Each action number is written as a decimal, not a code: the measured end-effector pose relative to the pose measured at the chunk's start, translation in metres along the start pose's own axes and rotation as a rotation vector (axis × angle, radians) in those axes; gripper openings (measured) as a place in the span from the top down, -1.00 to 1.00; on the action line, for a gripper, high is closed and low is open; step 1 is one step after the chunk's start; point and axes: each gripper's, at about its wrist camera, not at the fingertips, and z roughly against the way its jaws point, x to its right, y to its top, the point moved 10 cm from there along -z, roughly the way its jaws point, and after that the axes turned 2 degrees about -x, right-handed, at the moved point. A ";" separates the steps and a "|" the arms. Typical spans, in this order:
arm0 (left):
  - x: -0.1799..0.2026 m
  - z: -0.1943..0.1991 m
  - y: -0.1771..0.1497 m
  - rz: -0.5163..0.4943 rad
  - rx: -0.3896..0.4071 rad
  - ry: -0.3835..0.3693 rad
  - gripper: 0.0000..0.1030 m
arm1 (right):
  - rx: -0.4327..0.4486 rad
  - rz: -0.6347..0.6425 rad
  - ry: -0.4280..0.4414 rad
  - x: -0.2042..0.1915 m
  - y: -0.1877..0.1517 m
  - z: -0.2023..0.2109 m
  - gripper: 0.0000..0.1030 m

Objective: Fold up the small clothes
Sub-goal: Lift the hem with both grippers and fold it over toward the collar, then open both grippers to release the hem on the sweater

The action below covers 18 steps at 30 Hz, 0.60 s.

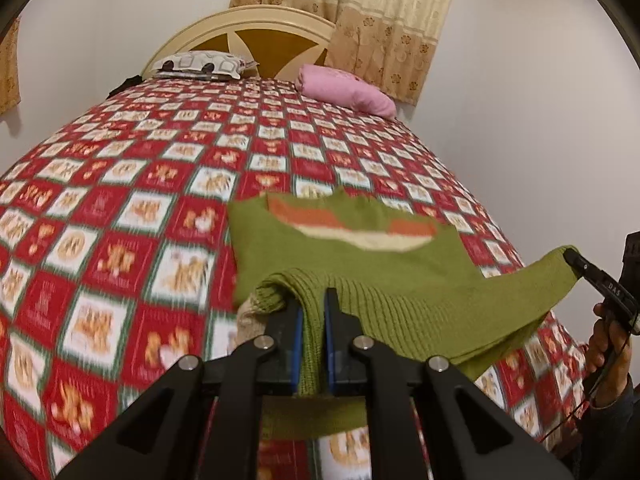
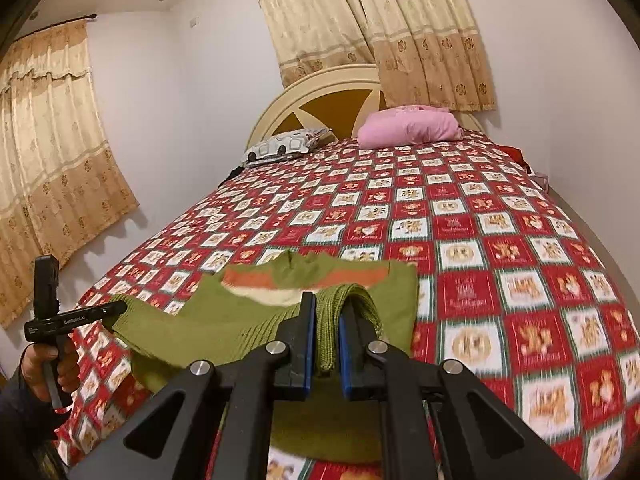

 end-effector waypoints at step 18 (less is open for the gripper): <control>-0.068 -0.097 0.029 -0.057 -0.071 0.261 -0.52 | -0.181 -0.122 -0.065 0.085 -0.006 -0.150 -0.26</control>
